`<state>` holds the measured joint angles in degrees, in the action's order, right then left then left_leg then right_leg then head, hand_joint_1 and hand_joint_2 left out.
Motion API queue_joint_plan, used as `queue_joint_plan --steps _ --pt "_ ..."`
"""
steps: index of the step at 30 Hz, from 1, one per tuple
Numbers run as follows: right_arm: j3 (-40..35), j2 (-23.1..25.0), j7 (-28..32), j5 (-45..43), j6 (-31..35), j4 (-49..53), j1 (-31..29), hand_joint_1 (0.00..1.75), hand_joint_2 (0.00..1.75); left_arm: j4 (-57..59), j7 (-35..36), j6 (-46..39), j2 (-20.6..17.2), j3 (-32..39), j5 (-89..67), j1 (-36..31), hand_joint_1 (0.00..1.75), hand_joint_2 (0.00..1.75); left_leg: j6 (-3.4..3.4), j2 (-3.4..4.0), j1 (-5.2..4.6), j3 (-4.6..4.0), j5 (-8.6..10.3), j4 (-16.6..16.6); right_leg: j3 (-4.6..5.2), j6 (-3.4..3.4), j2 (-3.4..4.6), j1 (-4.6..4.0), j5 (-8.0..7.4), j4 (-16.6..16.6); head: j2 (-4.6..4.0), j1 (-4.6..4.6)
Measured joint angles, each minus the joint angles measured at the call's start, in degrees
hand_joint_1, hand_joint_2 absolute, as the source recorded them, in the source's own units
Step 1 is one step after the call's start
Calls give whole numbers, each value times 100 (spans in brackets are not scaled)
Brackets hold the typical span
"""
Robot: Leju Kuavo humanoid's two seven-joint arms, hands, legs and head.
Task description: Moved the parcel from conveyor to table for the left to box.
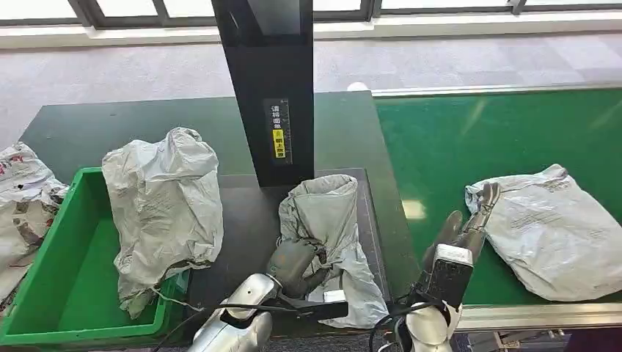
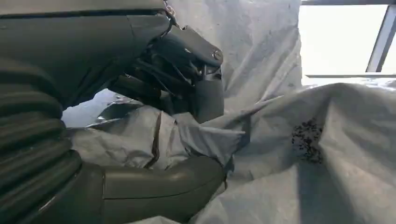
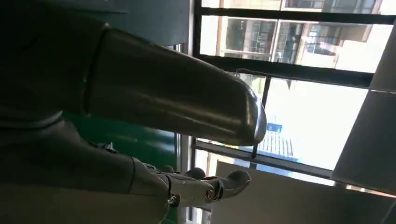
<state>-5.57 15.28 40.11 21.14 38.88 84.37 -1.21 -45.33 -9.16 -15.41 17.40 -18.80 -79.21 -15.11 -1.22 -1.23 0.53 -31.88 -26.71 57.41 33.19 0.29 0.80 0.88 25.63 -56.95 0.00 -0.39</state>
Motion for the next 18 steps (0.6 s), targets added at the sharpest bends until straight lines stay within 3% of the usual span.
queue_joint_plan --steps 7,9,14,18 --pt "-44 0 0 -120 -35 0 -1 0 0 26 105 2 2 -7 -120 -6 175 175 -1 1 0 -2 -2 -2 0 -3 0 -4 3 0 0 0" --pt "-131 -2 0 -230 -39 -2 -3 0 0 22 129 15 -4 -7 -177 0 175 175 0 3 0 -39 -6 -3 -3 -4 0 -4 4 0 0 0" --pt "-547 -11 0 -488 70 -147 -60 0 0 -140 153 87 -37 -7 -398 22 175 175 -2 6 0 -39 -18 -5 -14 -7 2 -7 13 -1 0 -2" --pt "-785 -15 0 -557 13 -260 -118 0 0 -468 505 -850 -50 42 -680 127 175 175 -11 7 1 -34 -9 -4 3 -11 7 -9 8 -5 0 -2"
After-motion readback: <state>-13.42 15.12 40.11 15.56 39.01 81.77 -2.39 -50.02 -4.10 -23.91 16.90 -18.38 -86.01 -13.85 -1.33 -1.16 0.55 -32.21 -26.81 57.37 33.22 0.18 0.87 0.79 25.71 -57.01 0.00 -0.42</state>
